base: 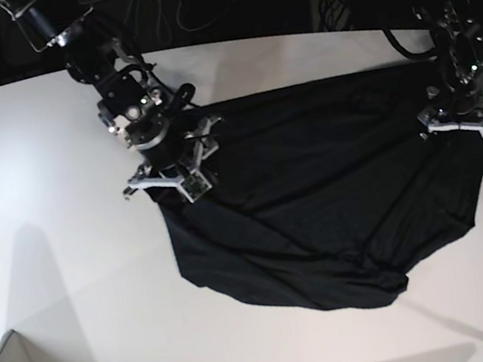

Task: Layout the t-shirt on the table in an organized manner, then fold the t-shirt properly
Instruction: 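Grasp the shirt edge with the right gripper, left gripper holding the other edge, then pull the held shirt edge with the right gripper away from the left gripper, then release the shirt and move the right gripper to the collar edge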

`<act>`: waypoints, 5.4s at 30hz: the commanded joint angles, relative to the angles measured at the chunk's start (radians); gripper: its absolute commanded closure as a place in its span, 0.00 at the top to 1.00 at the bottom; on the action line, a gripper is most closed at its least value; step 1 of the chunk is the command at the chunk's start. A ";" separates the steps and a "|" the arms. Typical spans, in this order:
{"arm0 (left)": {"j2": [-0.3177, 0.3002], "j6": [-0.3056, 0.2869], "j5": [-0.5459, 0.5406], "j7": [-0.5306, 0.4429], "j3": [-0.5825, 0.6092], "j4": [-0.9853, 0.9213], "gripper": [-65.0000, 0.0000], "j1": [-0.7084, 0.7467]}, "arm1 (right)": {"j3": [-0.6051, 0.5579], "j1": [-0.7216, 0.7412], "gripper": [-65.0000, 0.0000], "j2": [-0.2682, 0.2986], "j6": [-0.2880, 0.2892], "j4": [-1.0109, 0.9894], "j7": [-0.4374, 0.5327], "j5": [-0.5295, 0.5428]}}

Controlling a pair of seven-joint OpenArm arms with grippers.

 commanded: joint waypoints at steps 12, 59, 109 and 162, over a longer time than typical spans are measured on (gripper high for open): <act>-0.012 0.006 -0.003 0.014 -0.002 -0.003 0.57 -0.001 | -0.005 0.075 0.54 -0.004 0.001 -0.006 0.033 -0.006; -0.064 0.006 -0.007 0.015 -0.003 0.024 0.57 0.045 | 0.199 0.783 0.00 0.018 0.001 -0.496 0.036 -0.008; -0.140 0.006 -0.009 0.014 -0.003 0.010 0.57 0.004 | 0.225 -0.210 0.59 -0.061 -0.001 0.291 -0.196 -0.008; -0.133 0.006 -0.009 0.015 -0.003 0.010 0.57 -0.042 | 0.207 -0.118 0.56 -0.076 -0.001 0.141 -0.191 -0.006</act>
